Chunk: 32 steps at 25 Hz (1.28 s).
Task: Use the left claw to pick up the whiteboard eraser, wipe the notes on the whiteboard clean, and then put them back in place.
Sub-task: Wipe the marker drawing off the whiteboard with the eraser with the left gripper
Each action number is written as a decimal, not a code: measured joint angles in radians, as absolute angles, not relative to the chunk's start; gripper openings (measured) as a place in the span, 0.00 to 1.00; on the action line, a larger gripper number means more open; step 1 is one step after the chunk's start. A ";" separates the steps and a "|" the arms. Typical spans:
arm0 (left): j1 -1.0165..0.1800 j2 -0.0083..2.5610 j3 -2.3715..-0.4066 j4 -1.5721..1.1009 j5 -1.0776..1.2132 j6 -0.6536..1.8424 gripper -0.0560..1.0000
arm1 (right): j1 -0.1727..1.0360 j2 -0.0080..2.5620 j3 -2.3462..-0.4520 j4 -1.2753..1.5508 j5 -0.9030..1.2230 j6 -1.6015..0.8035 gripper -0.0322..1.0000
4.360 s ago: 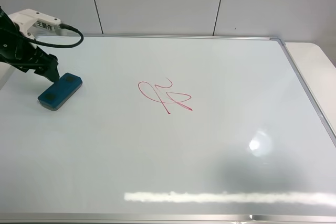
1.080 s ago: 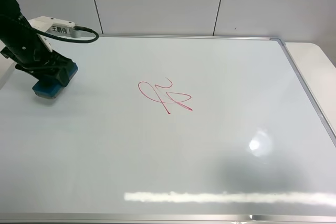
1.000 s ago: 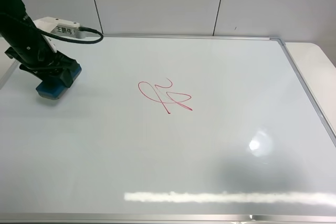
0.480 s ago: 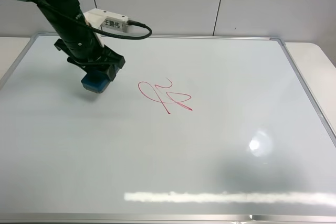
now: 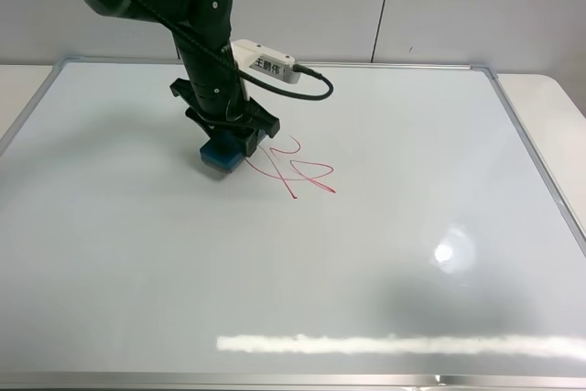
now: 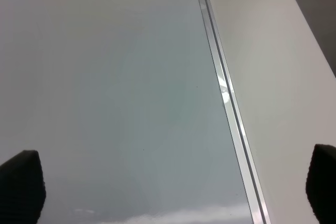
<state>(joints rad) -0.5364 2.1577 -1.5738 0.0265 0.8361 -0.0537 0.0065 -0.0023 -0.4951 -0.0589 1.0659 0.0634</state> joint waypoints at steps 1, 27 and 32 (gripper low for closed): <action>-0.540 2.176 -1.587 0.035 0.840 -0.054 0.58 | 0.006 -0.002 -0.495 -0.059 1.066 0.063 0.99; -0.558 2.250 -1.644 0.025 0.840 0.000 0.58 | 0.006 -0.002 -0.495 -0.059 1.066 0.063 0.99; -0.606 2.251 -1.644 0.008 0.839 0.000 0.58 | 0.006 -0.002 -0.495 -0.059 1.066 0.063 0.99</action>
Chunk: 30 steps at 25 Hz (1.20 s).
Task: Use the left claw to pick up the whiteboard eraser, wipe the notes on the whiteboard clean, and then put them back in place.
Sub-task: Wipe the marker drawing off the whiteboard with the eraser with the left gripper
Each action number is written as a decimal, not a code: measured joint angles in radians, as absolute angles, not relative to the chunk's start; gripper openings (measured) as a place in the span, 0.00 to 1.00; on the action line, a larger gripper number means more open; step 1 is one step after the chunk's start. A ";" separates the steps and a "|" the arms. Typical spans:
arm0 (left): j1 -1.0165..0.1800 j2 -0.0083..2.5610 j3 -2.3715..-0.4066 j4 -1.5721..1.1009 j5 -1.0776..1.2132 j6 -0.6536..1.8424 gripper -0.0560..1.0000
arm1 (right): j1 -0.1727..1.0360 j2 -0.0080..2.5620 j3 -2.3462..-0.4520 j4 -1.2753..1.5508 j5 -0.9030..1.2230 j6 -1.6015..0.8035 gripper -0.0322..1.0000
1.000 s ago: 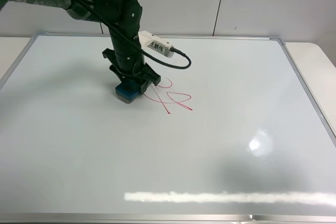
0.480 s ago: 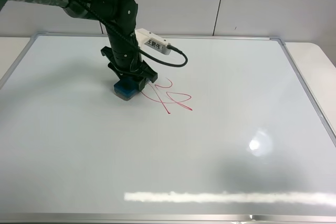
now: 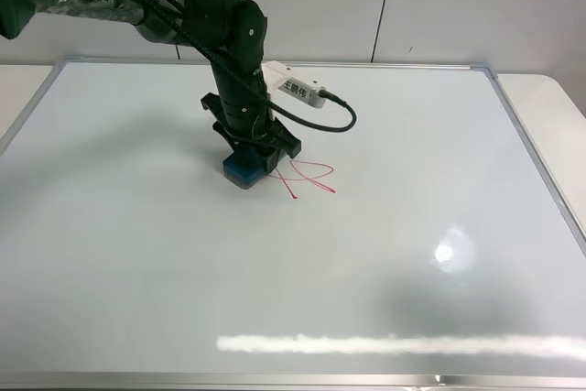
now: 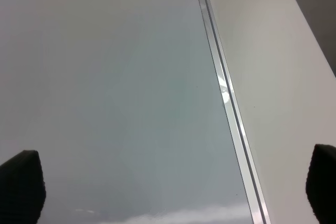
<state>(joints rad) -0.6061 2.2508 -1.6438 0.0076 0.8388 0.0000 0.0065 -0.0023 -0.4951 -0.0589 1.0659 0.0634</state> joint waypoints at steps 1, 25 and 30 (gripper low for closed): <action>-0.619 2.251 -1.644 0.000 0.839 0.000 0.58 | 0.006 -0.002 -0.495 -0.059 1.066 0.063 0.99; -0.750 2.259 -1.644 -0.028 0.798 0.023 0.58 | 0.006 -0.002 -0.495 -0.059 1.066 0.063 0.99; -0.650 2.259 -1.644 -0.028 0.772 0.068 0.58 | 0.006 -0.002 -0.495 -0.059 1.066 0.063 0.99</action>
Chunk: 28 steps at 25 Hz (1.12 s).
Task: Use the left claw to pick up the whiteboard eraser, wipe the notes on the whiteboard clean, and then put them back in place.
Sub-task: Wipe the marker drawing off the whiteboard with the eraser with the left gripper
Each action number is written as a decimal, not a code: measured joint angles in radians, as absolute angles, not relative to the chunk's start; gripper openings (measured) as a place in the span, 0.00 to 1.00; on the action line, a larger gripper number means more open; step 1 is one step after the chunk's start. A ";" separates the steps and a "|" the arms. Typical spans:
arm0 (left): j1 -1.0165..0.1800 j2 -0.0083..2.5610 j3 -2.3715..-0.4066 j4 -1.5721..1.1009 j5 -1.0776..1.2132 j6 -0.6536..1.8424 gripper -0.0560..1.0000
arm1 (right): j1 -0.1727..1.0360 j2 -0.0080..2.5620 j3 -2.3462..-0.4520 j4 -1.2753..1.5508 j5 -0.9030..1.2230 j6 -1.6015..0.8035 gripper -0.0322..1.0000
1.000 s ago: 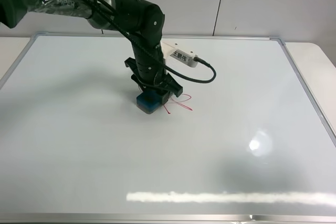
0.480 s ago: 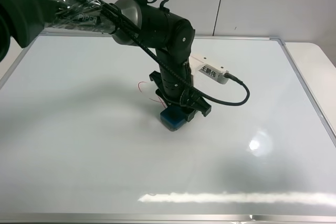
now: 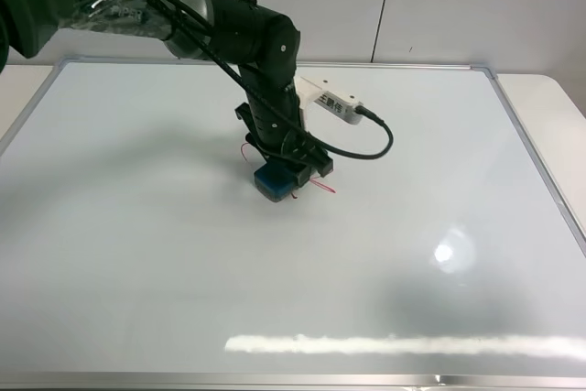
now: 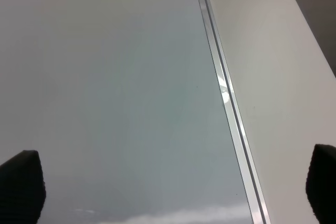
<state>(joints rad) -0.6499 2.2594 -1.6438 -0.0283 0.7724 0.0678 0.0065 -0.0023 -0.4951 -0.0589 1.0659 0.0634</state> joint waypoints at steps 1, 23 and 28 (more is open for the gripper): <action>-0.625 2.259 -1.645 -0.028 0.771 0.076 0.58 | 0.006 -0.002 -0.495 -0.059 1.066 0.063 0.99; -0.491 2.255 -1.652 0.011 0.788 0.080 0.58 | 0.006 -0.002 -0.495 -0.059 1.066 0.063 0.99; -0.632 2.259 -1.652 -0.008 0.790 0.055 0.58 | 0.006 -0.002 -0.495 -0.059 1.066 0.063 0.99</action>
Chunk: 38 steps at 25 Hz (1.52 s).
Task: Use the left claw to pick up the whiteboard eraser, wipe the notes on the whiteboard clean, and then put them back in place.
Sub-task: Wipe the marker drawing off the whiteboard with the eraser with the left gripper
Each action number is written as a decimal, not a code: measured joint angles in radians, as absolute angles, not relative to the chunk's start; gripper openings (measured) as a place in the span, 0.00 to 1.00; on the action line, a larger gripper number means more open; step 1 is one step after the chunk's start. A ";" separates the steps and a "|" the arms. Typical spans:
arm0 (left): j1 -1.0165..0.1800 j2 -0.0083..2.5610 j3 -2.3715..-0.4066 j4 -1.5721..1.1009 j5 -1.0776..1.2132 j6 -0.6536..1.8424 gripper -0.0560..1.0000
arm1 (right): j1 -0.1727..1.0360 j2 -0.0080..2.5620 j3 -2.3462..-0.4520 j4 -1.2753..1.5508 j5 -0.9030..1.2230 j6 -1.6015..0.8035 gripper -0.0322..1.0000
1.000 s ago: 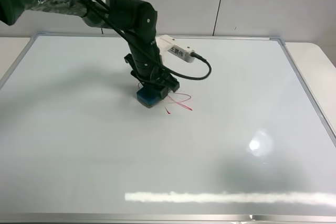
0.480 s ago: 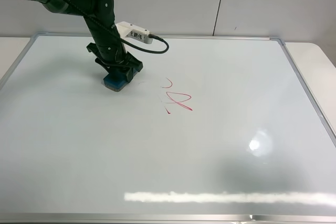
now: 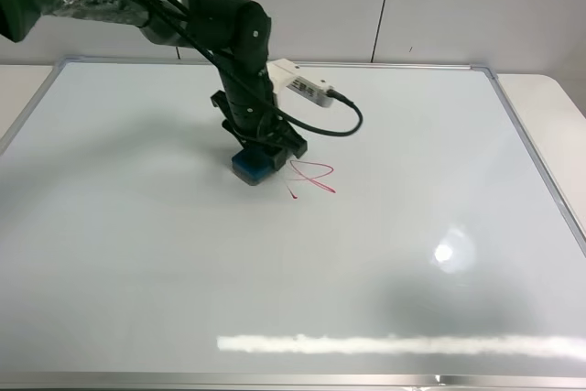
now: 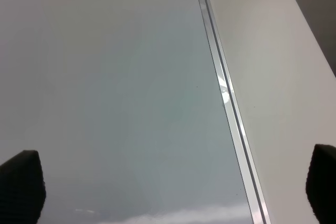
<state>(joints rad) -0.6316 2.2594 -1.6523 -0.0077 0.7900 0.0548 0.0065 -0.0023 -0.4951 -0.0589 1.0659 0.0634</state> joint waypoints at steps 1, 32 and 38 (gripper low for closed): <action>-0.662 2.259 -1.652 -0.014 0.790 0.053 0.58 | 0.006 -0.002 -0.495 -0.059 1.066 0.063 0.99; -0.575 2.312 -1.665 0.000 0.617 0.056 0.57 | 0.006 -0.002 -0.495 -0.059 1.066 0.063 0.99; -0.444 2.312 -1.668 0.006 0.611 0.055 0.57 | 0.006 -0.002 -0.495 -0.059 1.066 0.063 0.99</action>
